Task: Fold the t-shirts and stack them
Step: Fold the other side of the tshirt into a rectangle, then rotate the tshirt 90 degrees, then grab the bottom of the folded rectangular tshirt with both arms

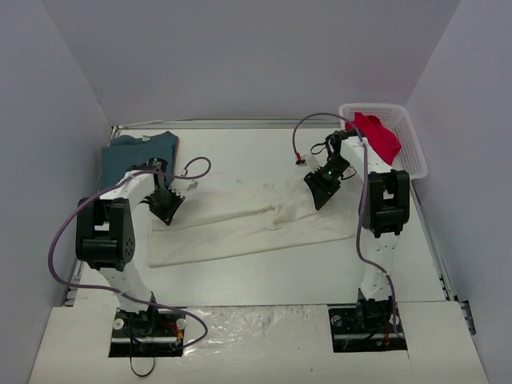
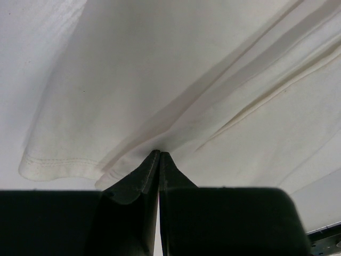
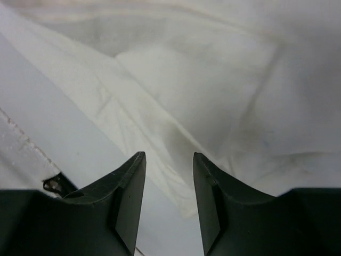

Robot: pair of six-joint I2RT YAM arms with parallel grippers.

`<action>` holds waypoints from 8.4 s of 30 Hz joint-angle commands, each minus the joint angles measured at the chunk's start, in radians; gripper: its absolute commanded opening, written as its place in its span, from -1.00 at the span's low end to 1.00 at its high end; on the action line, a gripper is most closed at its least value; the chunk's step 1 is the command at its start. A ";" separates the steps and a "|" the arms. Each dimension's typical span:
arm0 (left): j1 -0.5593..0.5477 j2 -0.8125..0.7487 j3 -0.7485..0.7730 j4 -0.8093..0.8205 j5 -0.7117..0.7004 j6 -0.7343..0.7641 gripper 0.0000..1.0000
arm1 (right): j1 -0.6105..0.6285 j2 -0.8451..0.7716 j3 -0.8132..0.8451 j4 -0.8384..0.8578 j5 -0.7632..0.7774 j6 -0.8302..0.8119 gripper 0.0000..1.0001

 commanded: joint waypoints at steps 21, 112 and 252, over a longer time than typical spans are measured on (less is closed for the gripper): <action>0.034 -0.041 -0.014 -0.001 0.037 0.015 -0.95 | 0.053 0.218 0.285 0.062 0.038 0.150 -0.32; -0.728 0.167 0.070 -0.153 0.213 0.025 -0.95 | 0.188 0.626 0.940 0.542 0.236 0.638 -0.85; 0.003 -0.552 -0.124 0.136 0.520 -0.041 -0.95 | 0.367 0.303 0.227 0.182 0.055 0.197 -1.00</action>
